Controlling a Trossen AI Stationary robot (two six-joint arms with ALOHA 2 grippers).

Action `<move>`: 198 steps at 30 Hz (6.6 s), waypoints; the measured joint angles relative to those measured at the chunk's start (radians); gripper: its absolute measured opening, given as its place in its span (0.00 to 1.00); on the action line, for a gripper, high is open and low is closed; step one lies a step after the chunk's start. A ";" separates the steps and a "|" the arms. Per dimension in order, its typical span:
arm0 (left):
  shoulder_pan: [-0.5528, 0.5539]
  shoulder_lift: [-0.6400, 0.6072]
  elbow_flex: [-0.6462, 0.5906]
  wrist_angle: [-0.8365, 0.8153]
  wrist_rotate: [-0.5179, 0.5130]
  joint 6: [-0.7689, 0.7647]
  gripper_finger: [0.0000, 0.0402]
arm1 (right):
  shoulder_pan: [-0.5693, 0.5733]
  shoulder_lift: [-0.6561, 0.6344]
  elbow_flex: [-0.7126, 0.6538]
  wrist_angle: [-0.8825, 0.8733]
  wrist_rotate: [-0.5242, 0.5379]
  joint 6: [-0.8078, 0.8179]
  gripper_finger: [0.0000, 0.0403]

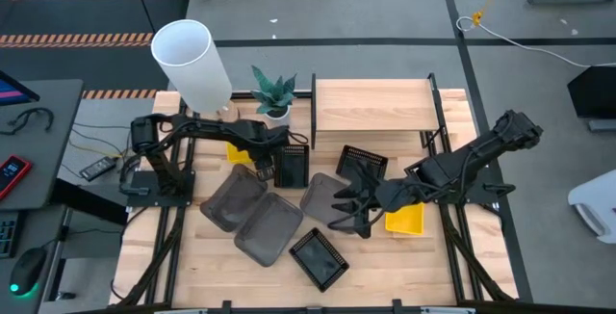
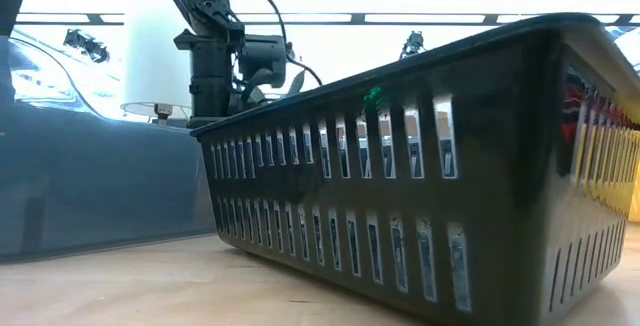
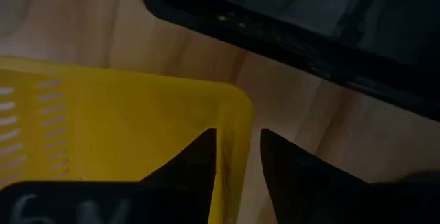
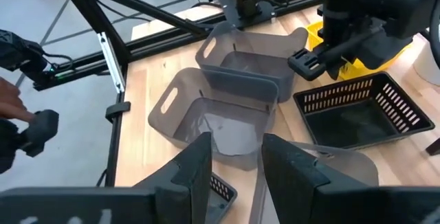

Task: Stack baskets on shelf by color
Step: Stack the left yellow bin on top of the right yellow stacked bins

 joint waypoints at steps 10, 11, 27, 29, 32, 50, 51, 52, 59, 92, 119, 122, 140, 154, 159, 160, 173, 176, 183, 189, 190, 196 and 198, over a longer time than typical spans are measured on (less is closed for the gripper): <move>-0.006 0.001 0.002 -0.036 0.005 -0.033 0.03 | -0.011 0.000 0.000 -0.001 0.002 -0.051 0.33; -0.006 -0.001 0.002 -0.050 0.010 -0.045 0.02 | -0.015 0.000 0.000 -0.001 0.002 -0.051 0.33; -0.131 -0.178 0.001 -0.121 0.025 -0.116 0.02 | -0.123 0.000 0.000 -0.012 -0.120 -0.077 0.33; -0.150 -0.201 0.001 -0.122 0.027 -0.091 0.02 | -0.130 0.000 0.000 -0.017 -0.131 -0.095 0.33; -0.180 -0.239 0.001 -0.123 0.027 -0.057 0.02 | -0.134 -0.001 0.000 -0.054 -0.140 -0.111 0.33; -0.419 -0.333 0.181 -0.034 0.090 0.491 0.02 | -0.125 -0.011 0.039 -0.188 -0.244 0.032 0.33; -0.431 -0.333 0.187 -0.033 0.094 0.503 0.02 | -0.125 -0.007 0.061 -0.198 -0.248 0.020 0.33; -0.443 -0.333 0.191 -0.035 0.097 0.512 0.02 | -0.125 -0.003 0.083 -0.208 -0.251 0.001 0.33; -0.486 -0.332 0.195 0.021 0.209 0.522 0.02 | -0.162 0.038 0.221 -0.251 -0.301 -0.151 0.34; -0.554 -0.332 0.196 0.244 0.701 0.338 0.02 | -0.244 0.439 0.640 -0.368 -0.760 -0.476 0.36; -0.555 -0.331 0.195 0.311 0.685 0.338 0.05 | -0.208 0.471 0.639 -0.324 -0.841 -0.471 0.06; -0.555 -0.331 0.195 0.311 0.681 0.333 0.05 | -0.208 0.471 0.639 -0.329 -0.840 -0.487 0.02; -0.574 -0.332 0.195 0.307 0.474 0.124 0.53 | -0.218 0.470 0.639 -0.401 -0.814 -0.421 0.02; -0.561 -0.333 0.196 0.204 0.396 -0.123 0.58 | -0.233 0.419 0.638 -0.608 -0.741 -0.304 0.02; -0.523 -0.333 0.196 0.202 0.337 -0.184 0.53 | -0.222 0.383 0.638 -0.661 -0.700 -0.237 0.03; -0.512 -0.333 0.196 0.215 0.322 -0.186 0.52 | -0.218 0.380 0.638 -0.671 -0.698 -0.227 0.03; -0.430 -0.353 0.195 0.385 0.288 -0.199 0.43 | -0.135 0.355 0.638 -0.849 -0.609 -0.070 0.03; -0.409 -0.360 0.194 0.379 0.275 -0.234 0.41 | -0.108 0.333 0.638 -0.927 -0.572 -0.028 0.03; -0.363 -0.366 0.196 0.378 0.259 -0.283 0.37 | -0.069 0.240 0.579 -1.018 -0.459 0.072 0.03; -0.335 -0.365 0.196 0.369 0.259 -0.350 0.36 | -0.012 0.131 0.404 -0.962 -0.437 0.164 0.03; -0.333 -0.365 0.196 0.369 0.259 -0.359 0.36 | 0.003 0.110 0.368 -0.947 -0.424 0.185 0.03; -0.329 -0.365 0.196 0.370 0.259 -0.370 0.36 | 0.112 0.004 0.165 -0.878 -0.296 0.309 0.03; -0.329 -0.365 0.196 0.372 0.259 -0.377 0.36 | 0.155 -0.015 0.112 -0.868 -0.250 0.336 0.03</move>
